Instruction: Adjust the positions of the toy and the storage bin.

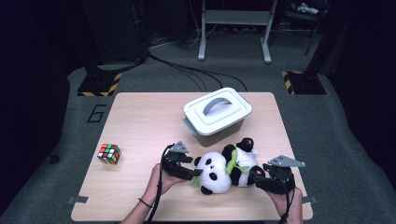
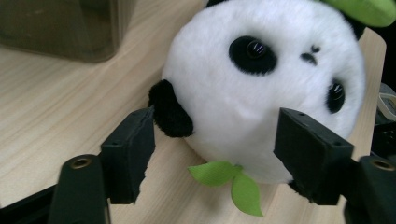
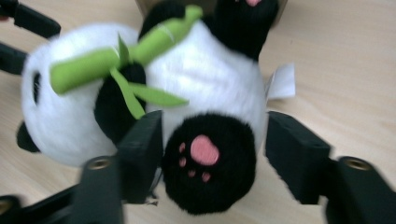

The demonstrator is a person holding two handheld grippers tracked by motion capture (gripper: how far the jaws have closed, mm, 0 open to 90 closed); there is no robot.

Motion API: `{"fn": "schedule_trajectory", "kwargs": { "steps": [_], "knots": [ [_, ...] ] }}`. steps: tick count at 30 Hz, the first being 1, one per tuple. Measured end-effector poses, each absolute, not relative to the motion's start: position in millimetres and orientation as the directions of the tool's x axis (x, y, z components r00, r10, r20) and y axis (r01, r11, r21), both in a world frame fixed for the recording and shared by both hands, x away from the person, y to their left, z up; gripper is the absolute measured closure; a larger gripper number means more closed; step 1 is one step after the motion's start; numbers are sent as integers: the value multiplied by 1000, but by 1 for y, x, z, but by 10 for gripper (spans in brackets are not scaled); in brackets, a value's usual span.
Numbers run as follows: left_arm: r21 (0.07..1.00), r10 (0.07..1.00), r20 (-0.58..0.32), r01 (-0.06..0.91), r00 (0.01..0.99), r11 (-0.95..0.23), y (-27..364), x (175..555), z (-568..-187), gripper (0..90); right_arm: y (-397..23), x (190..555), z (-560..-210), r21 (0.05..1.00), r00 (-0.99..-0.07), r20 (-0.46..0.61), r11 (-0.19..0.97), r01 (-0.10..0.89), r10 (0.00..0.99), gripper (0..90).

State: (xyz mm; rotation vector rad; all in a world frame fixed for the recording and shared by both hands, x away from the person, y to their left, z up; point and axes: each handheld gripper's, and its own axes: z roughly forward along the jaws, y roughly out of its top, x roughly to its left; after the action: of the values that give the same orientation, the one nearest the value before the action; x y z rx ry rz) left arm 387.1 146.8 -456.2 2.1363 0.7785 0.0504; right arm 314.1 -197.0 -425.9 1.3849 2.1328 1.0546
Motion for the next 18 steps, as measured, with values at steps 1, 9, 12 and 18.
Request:
{"fn": "schedule_trajectory", "kwargs": {
  "steps": [1, 9, 12, 18],
  "knots": [
    [735, 548, -227, 510, 805, -446, 147, 385, -454, 246, -198, 315, -422, 770, -443, 79, 228, 596, 893, 320],
    [758, 501, -222, 471, 837, -451, 125, 372, -445, 176, -205, 342, -414, 764, -465, 93, 236, 601, 880, 193],
    [753, 492, -219, 466, 843, -464, 112, 370, -452, 182, -205, 356, -422, 738, -480, 105, 255, 624, 871, 201],
    [752, 501, -190, 454, 844, -479, 109, 371, -458, 288, -200, 367, -441, 686, -505, 208, 243, 685, 838, 464]
  ]
}}
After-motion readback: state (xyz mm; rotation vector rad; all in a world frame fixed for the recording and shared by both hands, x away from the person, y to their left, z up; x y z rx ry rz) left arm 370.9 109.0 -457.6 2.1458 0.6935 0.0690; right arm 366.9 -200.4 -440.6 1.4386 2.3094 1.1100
